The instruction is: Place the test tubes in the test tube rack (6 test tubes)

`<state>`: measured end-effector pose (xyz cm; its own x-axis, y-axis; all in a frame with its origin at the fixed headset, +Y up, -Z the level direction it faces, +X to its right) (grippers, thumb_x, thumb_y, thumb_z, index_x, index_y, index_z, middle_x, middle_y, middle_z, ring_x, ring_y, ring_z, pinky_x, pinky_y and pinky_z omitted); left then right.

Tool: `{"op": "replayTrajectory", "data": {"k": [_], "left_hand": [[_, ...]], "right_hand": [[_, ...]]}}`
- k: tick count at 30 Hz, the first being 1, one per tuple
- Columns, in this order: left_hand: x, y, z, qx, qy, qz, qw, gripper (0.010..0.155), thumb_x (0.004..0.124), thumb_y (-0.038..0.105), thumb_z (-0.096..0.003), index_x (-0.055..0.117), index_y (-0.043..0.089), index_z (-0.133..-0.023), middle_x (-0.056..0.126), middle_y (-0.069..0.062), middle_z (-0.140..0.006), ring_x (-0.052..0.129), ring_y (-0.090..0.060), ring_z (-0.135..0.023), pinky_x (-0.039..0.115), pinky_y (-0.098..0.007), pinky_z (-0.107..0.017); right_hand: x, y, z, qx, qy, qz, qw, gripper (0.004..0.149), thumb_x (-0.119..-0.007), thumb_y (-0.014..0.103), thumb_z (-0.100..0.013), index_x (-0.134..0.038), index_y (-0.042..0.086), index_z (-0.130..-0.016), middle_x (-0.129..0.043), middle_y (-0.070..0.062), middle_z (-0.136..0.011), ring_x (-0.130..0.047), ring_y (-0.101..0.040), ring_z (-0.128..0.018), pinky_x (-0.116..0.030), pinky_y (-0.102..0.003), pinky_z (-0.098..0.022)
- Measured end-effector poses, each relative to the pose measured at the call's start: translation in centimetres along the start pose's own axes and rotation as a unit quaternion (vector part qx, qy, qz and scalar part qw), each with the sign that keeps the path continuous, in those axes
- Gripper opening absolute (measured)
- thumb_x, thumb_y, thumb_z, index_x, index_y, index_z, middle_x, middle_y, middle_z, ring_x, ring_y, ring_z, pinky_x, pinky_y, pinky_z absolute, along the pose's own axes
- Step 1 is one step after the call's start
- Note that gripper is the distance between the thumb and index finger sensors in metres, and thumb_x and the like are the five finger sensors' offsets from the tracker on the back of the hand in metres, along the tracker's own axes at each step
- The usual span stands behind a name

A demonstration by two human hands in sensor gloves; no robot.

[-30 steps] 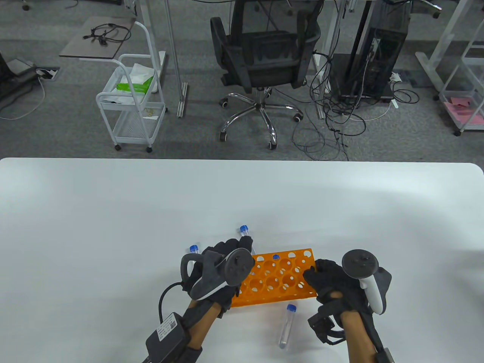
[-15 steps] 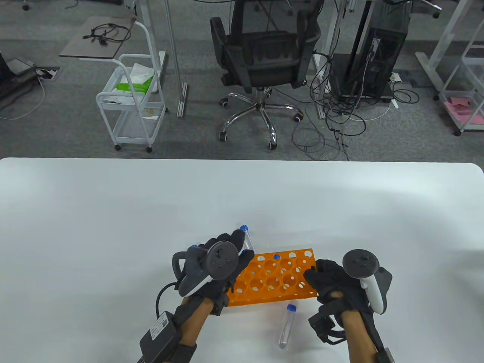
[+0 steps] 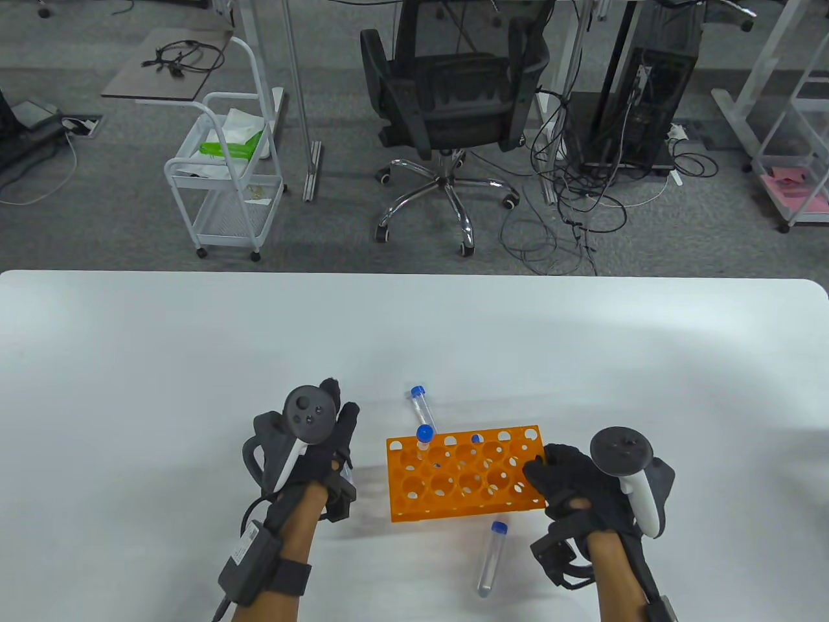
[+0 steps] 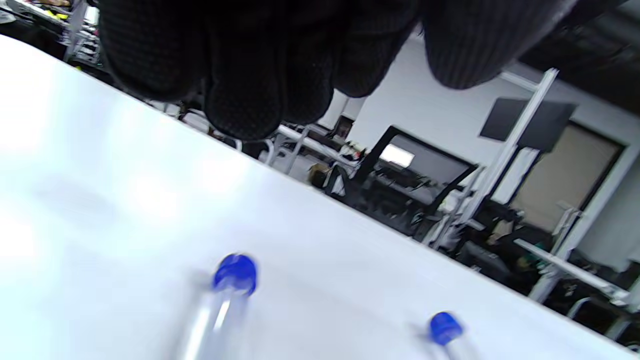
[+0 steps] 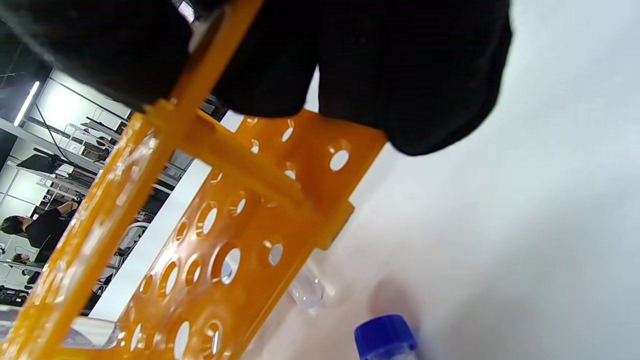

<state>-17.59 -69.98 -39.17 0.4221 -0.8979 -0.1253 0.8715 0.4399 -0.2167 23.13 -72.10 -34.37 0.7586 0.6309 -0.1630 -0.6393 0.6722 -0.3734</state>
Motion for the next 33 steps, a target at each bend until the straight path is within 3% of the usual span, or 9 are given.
{"op": "replayTrajectory", "data": {"k": [7, 11, 14, 28, 33], "left_hand": [[3.3, -1.3, -2.2, -0.066, -0.036, -0.093, 0.993, 0.060, 0.079, 0.053, -0.0405, 0.073, 0.031, -0.096, 0.084, -0.010, -0.090, 0.093, -0.024, -0.061, 0.082, -0.040, -0.039], [4.7, -2.5, -3.3, -0.111, -0.084, -0.117, 0.983, 0.063, 0.080, 0.056, -0.0393, 0.070, 0.033, -0.097, 0.086, -0.011, -0.087, 0.093, -0.025, -0.059, 0.081, -0.040, -0.038], [5.2, -3.2, -3.9, -0.128, -0.078, -0.114, 0.982, 0.063, 0.082, 0.056, -0.0377, 0.075, 0.029, -0.094, 0.096, -0.010, -0.075, 0.098, -0.023, -0.047, 0.083, -0.039, -0.032], [6.6, -3.3, -3.9, -0.127, -0.092, -0.138, 0.978, 0.064, 0.087, 0.056, -0.0352, 0.080, 0.025, -0.090, 0.100, -0.009, -0.069, 0.101, -0.020, -0.041, 0.084, -0.039, -0.030], [6.9, -2.8, -3.8, -0.115, -0.075, -0.161, 0.977, 0.060, 0.089, 0.052, -0.0350, 0.083, 0.024, -0.088, 0.100, -0.009, -0.064, 0.102, -0.018, -0.037, 0.085, -0.037, -0.027]], "right_hand": [[0.1, 0.0, 0.0, 0.000, -0.001, 0.002, 1.000, 0.057, -0.085, 0.053, -0.043, -0.069, 0.020, -0.086, -0.089, 0.010, -0.061, -0.097, -0.029, -0.069, -0.092, -0.041, -0.042], [0.2, -0.1, 0.0, 0.000, 0.000, 0.000, 1.000, 0.057, -0.085, 0.053, -0.043, -0.069, 0.020, -0.086, -0.089, 0.010, -0.061, -0.097, -0.029, -0.069, -0.092, -0.041, -0.042], [0.2, -0.1, -0.1, -0.001, 0.000, -0.001, 1.000, 0.057, -0.085, 0.053, -0.043, -0.069, 0.020, -0.086, -0.089, 0.010, -0.061, -0.096, -0.029, -0.069, -0.092, -0.041, -0.042], [0.2, -0.2, -0.3, -0.005, 0.000, 0.003, 1.000, 0.056, -0.085, 0.054, -0.043, -0.069, 0.020, -0.086, -0.089, 0.010, -0.061, -0.097, -0.029, -0.069, -0.092, -0.041, -0.042], [0.2, -0.3, -0.3, -0.007, 0.000, 0.002, 1.000, 0.057, -0.085, 0.053, -0.043, -0.069, 0.020, -0.086, -0.089, 0.010, -0.061, -0.096, -0.029, -0.069, -0.092, -0.041, -0.042]]}}
Point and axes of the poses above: the tracker on the back of each hand, its own y axis roughly to the thumb side, its own z axis roughly from the fingertips to the wrist, x = y × z, the point moved 4 cm from there along -z, roughly from the wrist to the fingertips
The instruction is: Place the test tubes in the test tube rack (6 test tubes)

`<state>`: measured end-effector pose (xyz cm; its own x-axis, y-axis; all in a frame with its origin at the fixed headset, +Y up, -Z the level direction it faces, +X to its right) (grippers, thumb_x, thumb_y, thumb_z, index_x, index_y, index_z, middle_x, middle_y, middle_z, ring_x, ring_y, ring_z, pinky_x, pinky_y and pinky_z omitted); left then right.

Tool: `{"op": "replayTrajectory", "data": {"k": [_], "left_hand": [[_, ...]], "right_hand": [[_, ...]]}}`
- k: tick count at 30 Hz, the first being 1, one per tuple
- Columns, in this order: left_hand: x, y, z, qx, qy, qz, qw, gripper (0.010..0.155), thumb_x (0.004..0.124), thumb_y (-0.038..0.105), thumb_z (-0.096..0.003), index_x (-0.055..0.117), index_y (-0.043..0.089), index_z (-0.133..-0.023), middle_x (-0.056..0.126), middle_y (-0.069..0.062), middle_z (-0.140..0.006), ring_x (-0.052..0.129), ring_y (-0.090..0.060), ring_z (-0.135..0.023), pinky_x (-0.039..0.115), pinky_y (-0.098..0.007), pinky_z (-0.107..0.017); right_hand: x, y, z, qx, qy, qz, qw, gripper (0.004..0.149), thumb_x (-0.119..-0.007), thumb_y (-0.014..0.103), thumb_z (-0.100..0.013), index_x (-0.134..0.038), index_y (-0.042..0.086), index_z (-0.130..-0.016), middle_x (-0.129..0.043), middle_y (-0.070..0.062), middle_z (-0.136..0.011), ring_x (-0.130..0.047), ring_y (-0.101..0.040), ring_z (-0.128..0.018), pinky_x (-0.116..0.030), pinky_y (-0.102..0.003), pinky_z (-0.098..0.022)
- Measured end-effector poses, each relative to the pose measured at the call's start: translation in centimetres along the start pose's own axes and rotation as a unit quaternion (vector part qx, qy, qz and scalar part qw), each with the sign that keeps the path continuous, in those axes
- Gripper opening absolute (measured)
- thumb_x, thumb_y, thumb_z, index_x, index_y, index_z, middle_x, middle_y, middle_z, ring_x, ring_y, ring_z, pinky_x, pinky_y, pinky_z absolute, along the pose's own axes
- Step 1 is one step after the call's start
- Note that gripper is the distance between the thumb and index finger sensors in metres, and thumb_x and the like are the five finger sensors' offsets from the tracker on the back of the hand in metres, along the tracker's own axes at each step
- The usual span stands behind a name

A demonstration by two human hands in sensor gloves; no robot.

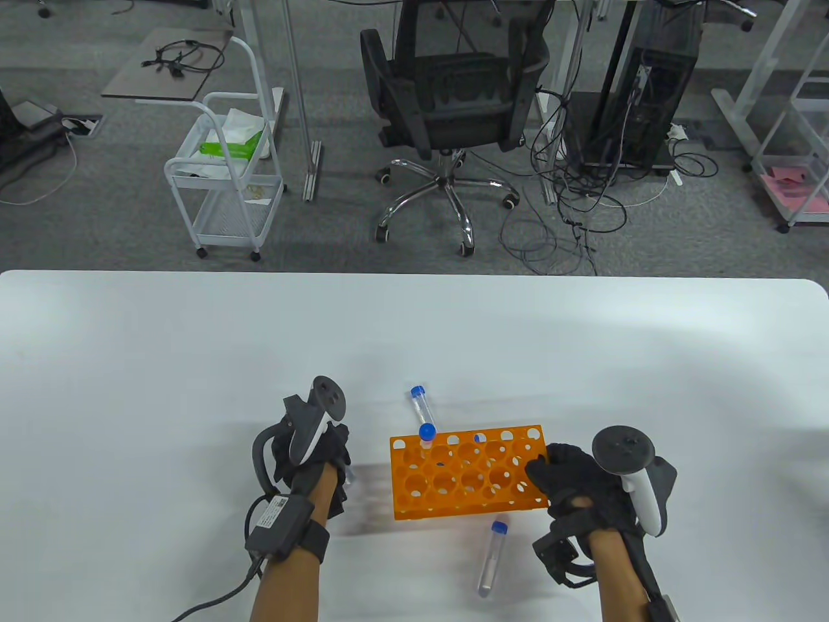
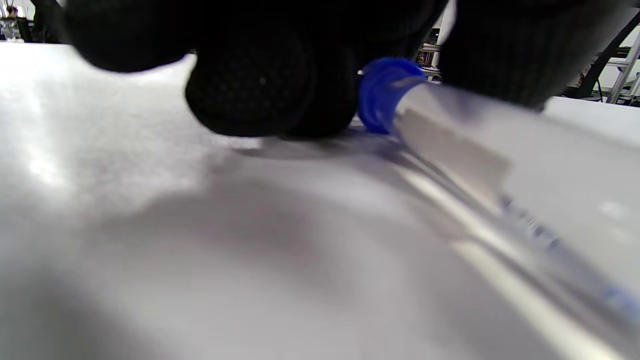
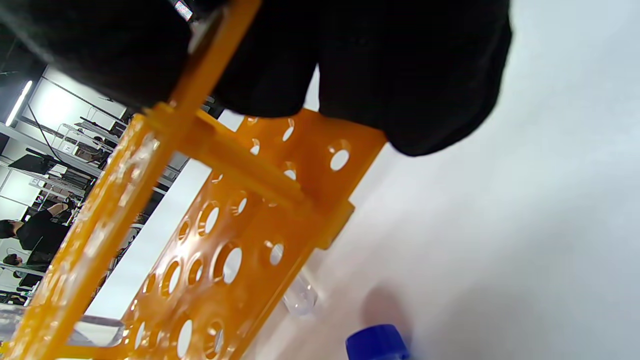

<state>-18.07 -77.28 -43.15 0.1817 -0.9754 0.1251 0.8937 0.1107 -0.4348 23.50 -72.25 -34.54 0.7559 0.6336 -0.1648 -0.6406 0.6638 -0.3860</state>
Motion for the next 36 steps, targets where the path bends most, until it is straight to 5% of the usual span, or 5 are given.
{"op": "replayTrajectory", "data": {"k": [5, 12, 21, 36], "left_hand": [[-0.2, 0.4, 0.4, 0.005, -0.007, -0.010, 1.000, 0.052, 0.090, 0.045, -0.0375, 0.087, 0.022, -0.084, 0.102, -0.010, -0.064, 0.103, -0.016, -0.035, 0.086, -0.035, -0.025], [-1.5, -1.0, 1.2, 0.011, -0.026, 0.077, 0.997, 0.062, 0.085, 0.045, -0.0388, 0.073, 0.021, -0.095, 0.100, -0.011, -0.068, 0.101, -0.018, -0.039, 0.086, -0.036, -0.027], [-6.1, -0.9, 4.2, 0.077, 0.036, 0.140, 0.987, 0.051, 0.089, 0.045, -0.0358, 0.091, 0.020, -0.080, 0.102, -0.009, -0.063, 0.102, -0.018, -0.035, 0.086, -0.038, -0.026], [-12.8, 0.0, 8.9, 0.170, 0.126, 0.237, 0.948, 0.052, 0.092, 0.049, -0.0341, 0.092, 0.020, -0.077, 0.103, -0.007, -0.058, 0.102, -0.017, -0.033, 0.086, -0.037, -0.025]], "right_hand": [[0.0, 0.0, 0.0, 0.002, -0.001, 0.000, 1.000, 0.056, -0.085, 0.053, -0.043, -0.070, 0.020, -0.085, -0.089, 0.010, -0.060, -0.097, -0.030, -0.069, -0.092, -0.041, -0.042], [0.0, 0.0, 0.0, 0.004, 0.002, -0.006, 1.000, 0.056, -0.085, 0.053, -0.043, -0.070, 0.020, -0.085, -0.089, 0.010, -0.060, -0.097, -0.029, -0.069, -0.092, -0.041, -0.042], [-0.1, 0.0, -0.1, 0.004, 0.006, -0.007, 1.000, 0.056, -0.085, 0.053, -0.043, -0.070, 0.020, -0.085, -0.089, 0.010, -0.060, -0.097, -0.029, -0.069, -0.092, -0.041, -0.042], [-0.2, -0.2, -0.2, 0.000, 0.007, -0.012, 1.000, 0.057, -0.085, 0.053, -0.043, -0.069, 0.019, -0.086, -0.089, 0.010, -0.061, -0.096, -0.030, -0.069, -0.092, -0.041, -0.041]]}}
Point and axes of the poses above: the tracker on the back of each hand, its own y axis roughly to the thumb side, its own z axis roughly from the fingertips to the wrist, x = y × z, the point moved 4 cm from there along -z, roughly from the wrist to the fingertips
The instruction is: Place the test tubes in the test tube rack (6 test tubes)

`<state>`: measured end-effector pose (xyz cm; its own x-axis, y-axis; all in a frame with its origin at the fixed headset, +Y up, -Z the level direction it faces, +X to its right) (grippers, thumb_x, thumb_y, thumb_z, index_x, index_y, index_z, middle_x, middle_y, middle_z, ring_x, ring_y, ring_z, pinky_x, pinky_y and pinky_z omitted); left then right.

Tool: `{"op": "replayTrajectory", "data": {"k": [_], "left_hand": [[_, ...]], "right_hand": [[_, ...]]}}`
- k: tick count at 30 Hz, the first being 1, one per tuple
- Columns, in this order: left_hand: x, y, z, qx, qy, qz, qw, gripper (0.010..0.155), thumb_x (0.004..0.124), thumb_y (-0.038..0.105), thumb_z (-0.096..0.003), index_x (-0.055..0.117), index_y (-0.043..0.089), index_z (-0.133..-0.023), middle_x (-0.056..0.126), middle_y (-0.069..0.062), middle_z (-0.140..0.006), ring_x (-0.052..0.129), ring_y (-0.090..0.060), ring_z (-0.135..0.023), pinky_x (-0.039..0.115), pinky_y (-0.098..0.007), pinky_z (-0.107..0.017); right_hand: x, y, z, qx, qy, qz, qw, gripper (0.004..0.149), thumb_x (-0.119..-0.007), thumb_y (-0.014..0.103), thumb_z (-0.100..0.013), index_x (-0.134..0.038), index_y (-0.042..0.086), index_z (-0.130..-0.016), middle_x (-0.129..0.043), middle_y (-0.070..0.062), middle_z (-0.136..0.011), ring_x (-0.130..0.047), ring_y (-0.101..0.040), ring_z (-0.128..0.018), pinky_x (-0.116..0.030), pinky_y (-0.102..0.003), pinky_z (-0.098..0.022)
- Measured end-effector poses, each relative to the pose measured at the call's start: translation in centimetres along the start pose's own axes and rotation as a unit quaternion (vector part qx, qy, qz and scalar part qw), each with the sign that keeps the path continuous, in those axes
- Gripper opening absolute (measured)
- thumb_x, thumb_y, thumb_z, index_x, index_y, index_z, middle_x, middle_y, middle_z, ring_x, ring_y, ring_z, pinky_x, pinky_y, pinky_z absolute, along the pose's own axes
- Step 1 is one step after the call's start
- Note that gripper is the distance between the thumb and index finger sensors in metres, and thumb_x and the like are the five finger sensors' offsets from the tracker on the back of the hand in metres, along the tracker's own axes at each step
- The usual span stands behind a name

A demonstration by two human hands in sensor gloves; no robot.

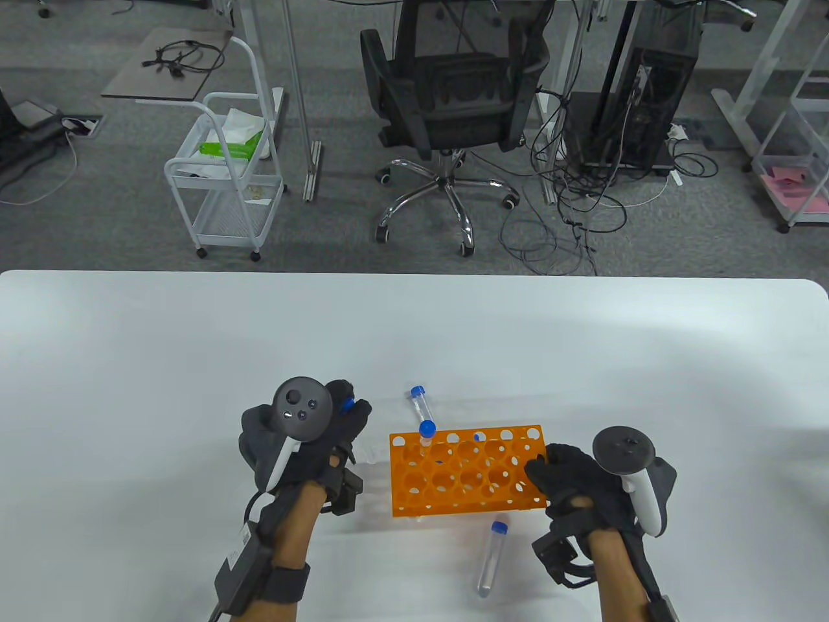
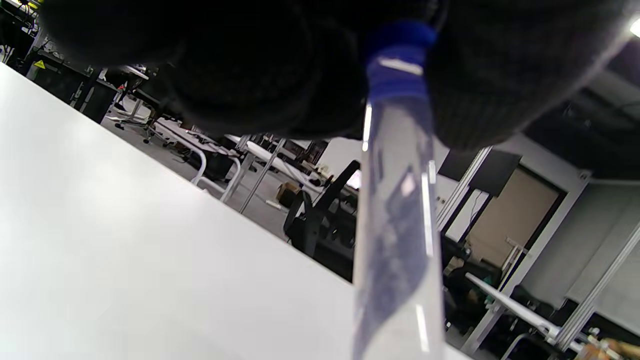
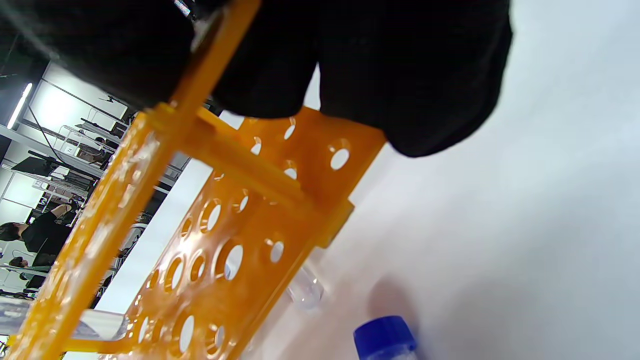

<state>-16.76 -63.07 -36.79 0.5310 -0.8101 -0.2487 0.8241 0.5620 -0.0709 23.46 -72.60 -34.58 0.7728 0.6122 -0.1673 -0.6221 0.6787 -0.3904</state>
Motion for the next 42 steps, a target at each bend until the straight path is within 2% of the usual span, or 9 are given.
{"op": "replayTrajectory", "data": {"k": [15, 27, 39, 42], "left_hand": [[-1.0, 3.9, 2.2, 0.077, -0.006, 0.016, 0.997, 0.052, 0.092, 0.046, -0.0361, 0.088, 0.022, -0.082, 0.100, -0.007, -0.069, 0.103, -0.019, -0.043, 0.086, -0.038, -0.030], [0.5, 6.4, 3.4, 0.128, -0.015, -0.018, 0.991, 0.053, 0.093, 0.047, -0.0350, 0.088, 0.023, -0.082, 0.100, -0.006, -0.070, 0.102, -0.018, -0.044, 0.086, -0.038, -0.031], [1.4, 7.1, 3.8, 0.146, -0.023, -0.050, 0.988, 0.053, 0.094, 0.047, -0.0344, 0.088, 0.024, -0.082, 0.099, -0.006, -0.071, 0.101, -0.018, -0.045, 0.085, -0.039, -0.033], [1.9, 7.5, 4.0, 0.158, -0.027, -0.061, 0.985, 0.053, 0.096, 0.047, -0.0323, 0.089, 0.024, -0.080, 0.100, -0.005, -0.066, 0.101, -0.018, -0.043, 0.085, -0.038, -0.032]], "right_hand": [[0.5, -0.5, -0.3, -0.008, -0.002, -0.019, 1.000, 0.057, -0.085, 0.053, -0.043, -0.069, 0.019, -0.086, -0.090, 0.010, -0.060, -0.097, -0.029, -0.068, -0.092, -0.040, -0.041], [0.6, -0.6, -0.3, -0.009, -0.004, -0.020, 1.000, 0.057, -0.085, 0.053, -0.043, -0.069, 0.019, -0.086, -0.090, 0.010, -0.060, -0.097, -0.029, -0.068, -0.092, -0.040, -0.040], [0.6, -0.6, -0.3, -0.007, -0.004, -0.021, 1.000, 0.056, -0.085, 0.054, -0.043, -0.069, 0.019, -0.085, -0.090, 0.010, -0.060, -0.097, -0.029, -0.068, -0.093, -0.040, -0.040], [0.6, -0.6, -0.3, -0.007, -0.005, -0.020, 1.000, 0.056, -0.085, 0.054, -0.043, -0.070, 0.019, -0.085, -0.090, 0.010, -0.060, -0.097, -0.029, -0.067, -0.093, -0.039, -0.039]]}}
Point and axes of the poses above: the tracker on the back of each hand, its own y axis roughly to the thumb side, its own z axis roughly from the fingertips to the wrist, x = y × z, the point moved 4 cm from there along -z, roughly from the wrist to the fingertips
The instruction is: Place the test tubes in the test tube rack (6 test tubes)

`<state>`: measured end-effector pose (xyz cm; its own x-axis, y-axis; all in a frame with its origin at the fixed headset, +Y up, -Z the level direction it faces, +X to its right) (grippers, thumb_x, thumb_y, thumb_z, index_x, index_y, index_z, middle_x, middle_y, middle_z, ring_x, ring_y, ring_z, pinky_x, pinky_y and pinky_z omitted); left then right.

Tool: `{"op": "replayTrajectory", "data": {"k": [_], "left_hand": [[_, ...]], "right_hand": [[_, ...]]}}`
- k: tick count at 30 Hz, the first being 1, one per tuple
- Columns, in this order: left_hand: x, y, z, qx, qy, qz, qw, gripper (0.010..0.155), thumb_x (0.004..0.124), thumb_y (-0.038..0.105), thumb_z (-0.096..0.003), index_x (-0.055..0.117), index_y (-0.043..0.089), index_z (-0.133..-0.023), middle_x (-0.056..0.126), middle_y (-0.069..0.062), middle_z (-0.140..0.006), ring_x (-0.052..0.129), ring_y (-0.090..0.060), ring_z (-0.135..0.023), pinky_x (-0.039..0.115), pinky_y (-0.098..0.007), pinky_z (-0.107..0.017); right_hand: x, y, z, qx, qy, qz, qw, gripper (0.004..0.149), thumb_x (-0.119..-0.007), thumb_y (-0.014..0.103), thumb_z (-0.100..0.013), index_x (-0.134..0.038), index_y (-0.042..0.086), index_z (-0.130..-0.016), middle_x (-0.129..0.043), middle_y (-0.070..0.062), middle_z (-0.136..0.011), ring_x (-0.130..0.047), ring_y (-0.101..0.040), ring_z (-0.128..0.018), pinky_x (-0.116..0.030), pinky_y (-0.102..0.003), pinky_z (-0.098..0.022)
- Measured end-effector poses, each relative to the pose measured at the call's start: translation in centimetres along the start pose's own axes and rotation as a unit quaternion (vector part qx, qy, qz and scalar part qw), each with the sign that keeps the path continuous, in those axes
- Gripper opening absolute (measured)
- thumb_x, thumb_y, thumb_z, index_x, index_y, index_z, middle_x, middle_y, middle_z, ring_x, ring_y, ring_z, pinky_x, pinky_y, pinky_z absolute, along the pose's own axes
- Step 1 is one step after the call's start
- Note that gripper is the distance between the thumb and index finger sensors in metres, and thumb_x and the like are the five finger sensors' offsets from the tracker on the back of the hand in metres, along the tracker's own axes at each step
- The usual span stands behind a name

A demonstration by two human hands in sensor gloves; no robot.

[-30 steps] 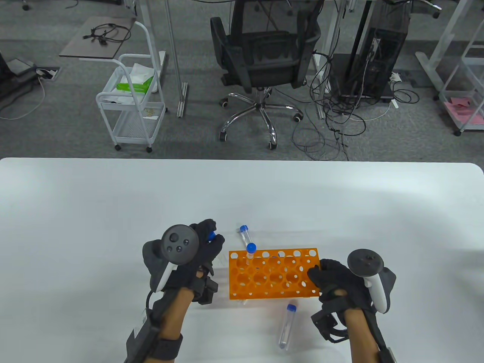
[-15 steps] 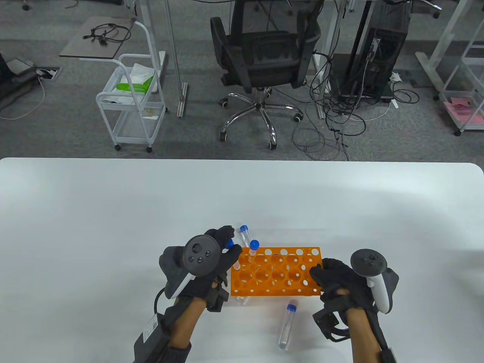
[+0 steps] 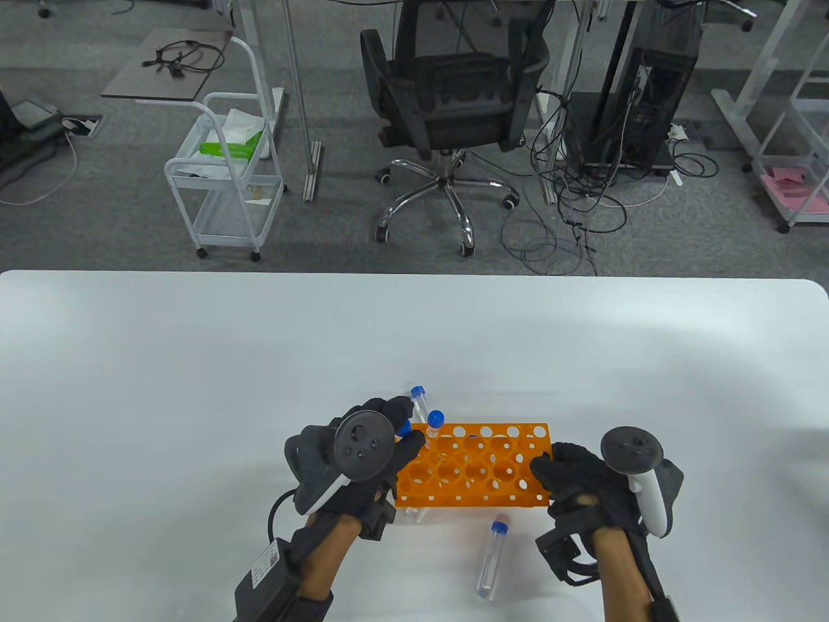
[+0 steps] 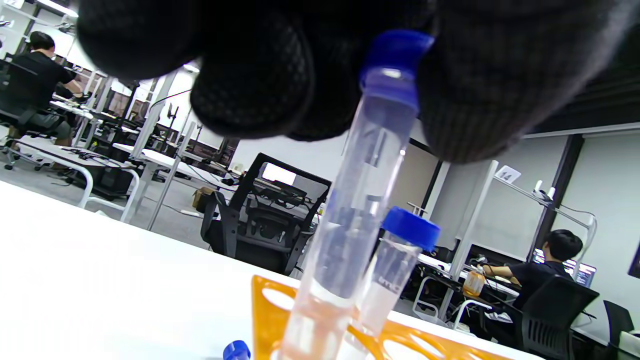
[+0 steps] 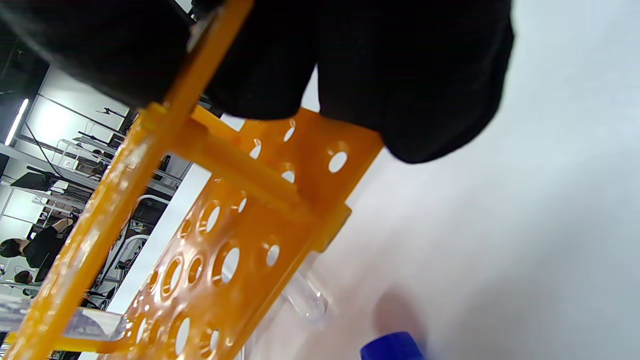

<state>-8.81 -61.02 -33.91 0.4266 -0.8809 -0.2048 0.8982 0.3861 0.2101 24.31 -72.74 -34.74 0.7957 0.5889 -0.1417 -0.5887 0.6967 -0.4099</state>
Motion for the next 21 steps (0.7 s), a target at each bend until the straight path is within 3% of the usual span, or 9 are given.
{"op": "replayTrajectory", "data": {"k": [21], "left_hand": [[2.8, 0.5, -0.3, 0.006, -0.048, -0.051, 0.997, 0.054, 0.096, 0.050, -0.0314, 0.090, 0.024, -0.079, 0.101, -0.005, -0.064, 0.101, -0.017, -0.041, 0.085, -0.038, -0.031]], "right_hand": [[0.0, -0.1, 0.0, 0.000, 0.003, -0.004, 1.000, 0.056, -0.085, 0.054, -0.043, -0.070, 0.019, -0.085, -0.090, 0.010, -0.059, -0.097, -0.030, -0.066, -0.094, -0.038, -0.038]]}}
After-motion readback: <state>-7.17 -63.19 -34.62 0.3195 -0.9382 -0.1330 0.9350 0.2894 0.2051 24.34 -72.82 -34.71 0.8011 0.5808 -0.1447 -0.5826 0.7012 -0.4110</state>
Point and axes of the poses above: the tracker on the back of each hand, its own y axis roughly to the thumb side, its own z axis roughly from the fingertips to the wrist, x = y × z, the point moved 4 cm from there along -z, roughly from the wrist to the fingertips
